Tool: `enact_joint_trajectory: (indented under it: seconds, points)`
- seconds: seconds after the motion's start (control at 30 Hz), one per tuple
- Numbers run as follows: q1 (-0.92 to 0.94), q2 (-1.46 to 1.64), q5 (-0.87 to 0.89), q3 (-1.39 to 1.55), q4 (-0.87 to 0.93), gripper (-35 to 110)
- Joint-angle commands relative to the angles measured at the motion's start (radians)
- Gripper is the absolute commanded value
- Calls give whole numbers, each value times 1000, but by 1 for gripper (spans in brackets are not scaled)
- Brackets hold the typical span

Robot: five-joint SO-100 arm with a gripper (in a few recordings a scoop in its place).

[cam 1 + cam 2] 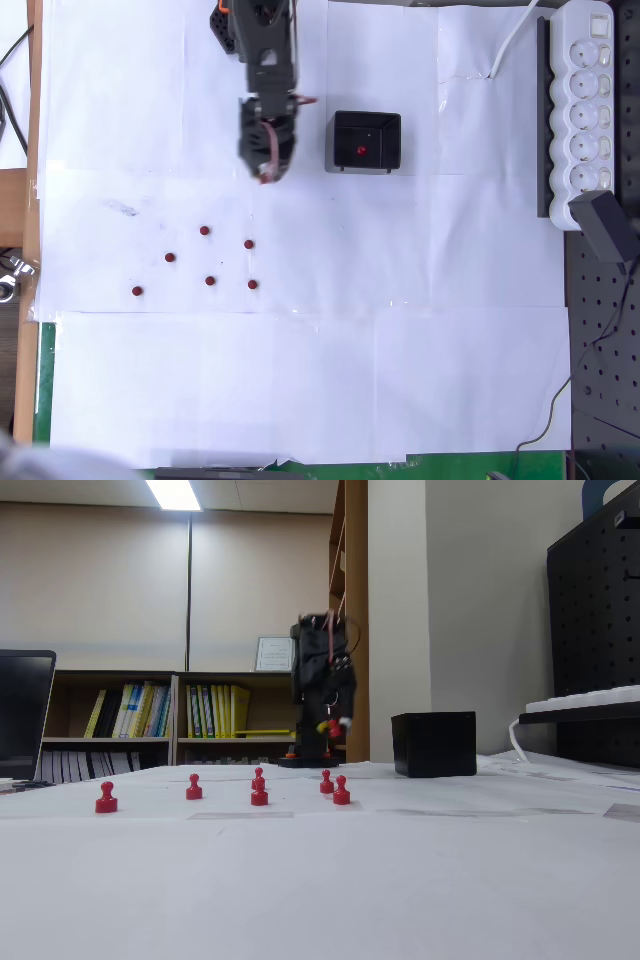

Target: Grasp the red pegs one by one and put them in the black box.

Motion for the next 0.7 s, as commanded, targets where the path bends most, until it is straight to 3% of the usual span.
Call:
enact_joint_trajectory:
  seconds: [0.0, 0.23, 0.53, 0.67]
  points:
    - [-201, -3, -161, 287, 181, 0]
    - [-420, 138, -281, 351, 152, 0]
    - [-437, 321, -273, 135, -109, 0]
    - [-439, 322, -262, 110, -118, 14]
